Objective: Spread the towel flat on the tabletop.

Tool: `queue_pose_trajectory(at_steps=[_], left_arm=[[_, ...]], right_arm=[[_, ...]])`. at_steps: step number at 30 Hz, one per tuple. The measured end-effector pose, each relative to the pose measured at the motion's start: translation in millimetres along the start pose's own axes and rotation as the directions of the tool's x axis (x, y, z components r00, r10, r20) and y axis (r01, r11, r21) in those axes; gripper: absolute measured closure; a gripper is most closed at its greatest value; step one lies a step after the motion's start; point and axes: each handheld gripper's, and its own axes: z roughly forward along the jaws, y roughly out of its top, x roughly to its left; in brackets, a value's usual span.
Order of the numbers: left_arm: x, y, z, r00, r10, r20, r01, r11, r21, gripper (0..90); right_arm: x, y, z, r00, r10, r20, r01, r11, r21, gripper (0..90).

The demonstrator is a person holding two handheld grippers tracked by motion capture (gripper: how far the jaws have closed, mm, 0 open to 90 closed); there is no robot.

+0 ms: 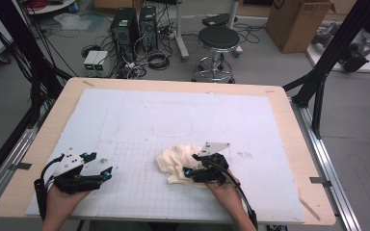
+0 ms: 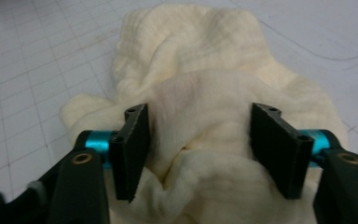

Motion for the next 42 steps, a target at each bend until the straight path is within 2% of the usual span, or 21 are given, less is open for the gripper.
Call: queue_pose_trajectory(at_steps=[2, 5, 6, 9, 14, 17, 20, 23, 26, 29, 32, 34, 38, 39, 40, 41, 42], left_arm=[[0.5, 0.1, 0.1, 1.0000, 0.002, -0.001, -0.002, 1.0000, 0.001, 22.8], [-0.4, 0.1, 0.4, 1.0000, 0.001, -0.004, -0.001, 1.0000, 0.000, 23.0], [-0.8, 0.2, 0.5, 1.0000, 0.001, -0.005, -0.001, 1.0000, 0.000, 23.0], [-1.2, 0.2, 0.8, 1.0000, 0.007, -0.002, -0.007, 1.0000, 0.003, 23.2], [-1.8, 0.4, 1.2, 0.9999, 0.012, -0.004, -0.012, 0.9999, 0.005, 23.4], [-1.5, 0.0, 0.9, 0.9999, 0.010, -0.007, -0.010, 0.9999, 0.004, 23.4], [-1.0, -0.1, 0.3, 0.9999, 0.008, -0.010, -0.008, 1.0000, -0.001, 23.5], [-0.6, -0.1, -0.1, 0.9999, 0.009, -0.010, -0.009, 1.0000, -0.001, 23.5], [-1.0, -0.1, 0.3, 0.9999, 0.009, -0.013, -0.009, 1.0000, -0.002, 23.5], [-1.8, 0.2, 0.0, 0.9998, 0.012, -0.013, -0.012, 0.9999, -0.004, 23.5], [-2.7, 0.5, -0.3, 0.9998, 0.016, -0.014, -0.016, 0.9998, -0.007, 23.5], [-3.1, 0.8, -0.7, 0.9997, 0.022, -0.011, -0.022, 0.9997, -0.007, 23.5], [-4.2, 1.3, 0.3, 0.9995, 0.032, -0.007, -0.032, 0.9995, -0.009, 23.5], [-4.4, 1.2, 1.0, 0.9996, 0.029, -0.006, -0.029, 0.9995, -0.010, 23.5], [-4.5, 1.3, 1.3, 0.9996, 0.028, -0.005, -0.028, 0.9996, -0.009, 23.5], [-4.6, 1.5, 1.4, 0.9995, 0.031, -0.004, -0.031, 0.9995, -0.008, 23.5], [-5.0, 1.5, 1.6, 0.9995, 0.031, -0.003, -0.031, 0.9995, -0.008, 23.5]], right_arm=[[1.5, -0.5, 1.0, 1.0000, -0.003, 0.009, 0.003, 1.000, 0.012, 45.1], [5.8, -1.5, 2.8, 0.9991, -0.035, 0.026, 0.035, 0.999, 0.011, 51.9], [5.8, -1.5, 2.8, 0.9991, -0.035, 0.026, 0.035, 0.999, 0.011, 51.9], [6.3, -4.8, 3.2, 0.9994, -0.025, 0.023, 0.025, 1.000, -0.004, 60.5], [8.2, -3.3, 1.6, 0.9986, -0.044, 0.028, 0.044, 0.999, 0.009, 70.6], [7.5, -1.2, 0.1, 0.9989, -0.040, 0.024, 0.040, 0.999, 0.005, 73.1], [7.2, 2.8, -3.3, 0.9998, -0.014, 0.012, 0.015, 1.000, -0.016, 73.9], [7.0, 8.6, -8.9, 1.0000, -0.008, 0.005, 0.008, 0.999, -0.052, 74.3], [9.8, 19.0, -15.2, 0.9995, 0.020, -0.026, -0.023, 0.994, -0.110, 74.5], [13.3, 25.4, -16.3, 0.9986, 0.033, -0.043, -0.038, 0.991, -0.128, 74.5], [20.3, 34.9, -15.6, 0.9988, 0.014, -0.046, -0.021, 0.990, -0.139, 74.5], [22.8, 39.0, -11.9, 0.9983, 0.017, -0.056, -0.025, 0.990, -0.141, 74.5], [21.9, 43.3, 2.0, 0.9922, 0.074, -0.100, -0.087, 0.986, -0.140, 74.4], [21.7, 44.2, 11.3, 0.9922, 0.082, -0.093, -0.094, 0.988, -0.125, 74.3], [21.7, 44.2, 11.3, 0.9922, 0.082, -0.093, -0.094, 0.988, -0.125, 74.3], [18.8, 41.9, 21.9, 0.9952, 0.078, -0.059, -0.083, 0.993, -0.081, 74.1], [15.5, 39.7, 27.1, 0.9947, 0.089, -0.052, -0.092, 0.994, -0.058, 74.0]])
